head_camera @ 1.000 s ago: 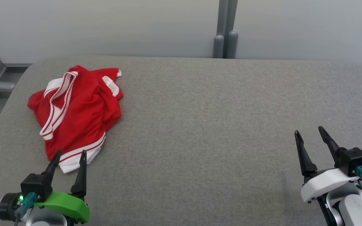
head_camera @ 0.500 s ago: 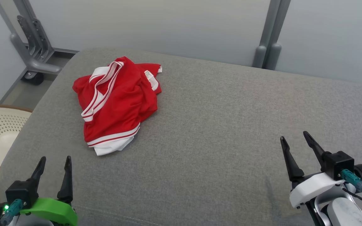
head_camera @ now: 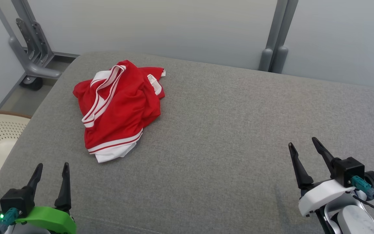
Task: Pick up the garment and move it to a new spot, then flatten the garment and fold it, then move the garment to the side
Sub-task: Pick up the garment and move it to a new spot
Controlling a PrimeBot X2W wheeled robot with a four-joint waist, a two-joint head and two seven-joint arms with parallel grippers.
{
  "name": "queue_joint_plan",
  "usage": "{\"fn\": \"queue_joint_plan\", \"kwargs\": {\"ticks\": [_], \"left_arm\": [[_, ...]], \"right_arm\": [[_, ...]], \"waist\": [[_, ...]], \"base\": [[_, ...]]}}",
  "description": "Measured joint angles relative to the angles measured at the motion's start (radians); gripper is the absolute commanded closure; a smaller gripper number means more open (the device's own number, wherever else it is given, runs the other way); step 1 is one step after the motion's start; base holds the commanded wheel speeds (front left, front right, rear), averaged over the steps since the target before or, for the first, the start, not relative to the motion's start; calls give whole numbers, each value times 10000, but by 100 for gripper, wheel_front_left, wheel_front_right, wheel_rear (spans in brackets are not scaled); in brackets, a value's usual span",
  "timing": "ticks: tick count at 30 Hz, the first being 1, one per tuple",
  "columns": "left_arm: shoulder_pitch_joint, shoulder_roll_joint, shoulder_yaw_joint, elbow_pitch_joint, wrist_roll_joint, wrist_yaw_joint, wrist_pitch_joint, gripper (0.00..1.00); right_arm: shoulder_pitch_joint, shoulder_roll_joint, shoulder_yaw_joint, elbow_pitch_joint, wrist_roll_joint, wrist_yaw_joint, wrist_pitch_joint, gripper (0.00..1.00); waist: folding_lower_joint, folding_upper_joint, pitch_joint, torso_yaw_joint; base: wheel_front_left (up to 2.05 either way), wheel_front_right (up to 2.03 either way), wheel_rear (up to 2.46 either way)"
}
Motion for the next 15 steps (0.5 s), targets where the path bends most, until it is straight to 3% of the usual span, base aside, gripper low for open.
{"fn": "queue_joint_plan", "kwargs": {"ticks": [9, 15], "left_arm": [[-178, -240, 69, 593, -548, -8, 4, 0], [-1101, 77, 198, 780, -809, -10, 709, 0]], "right_arm": [[-6, 0, -67, -38, -61, 4, 0, 0], [-267, -44, -52, -209, -180, 90, 0, 0]], "waist": [[0, 0, 267, -41], [0, 0, 716, -65]], "base": [[0, 0, 0], [0, 0, 0]]}}
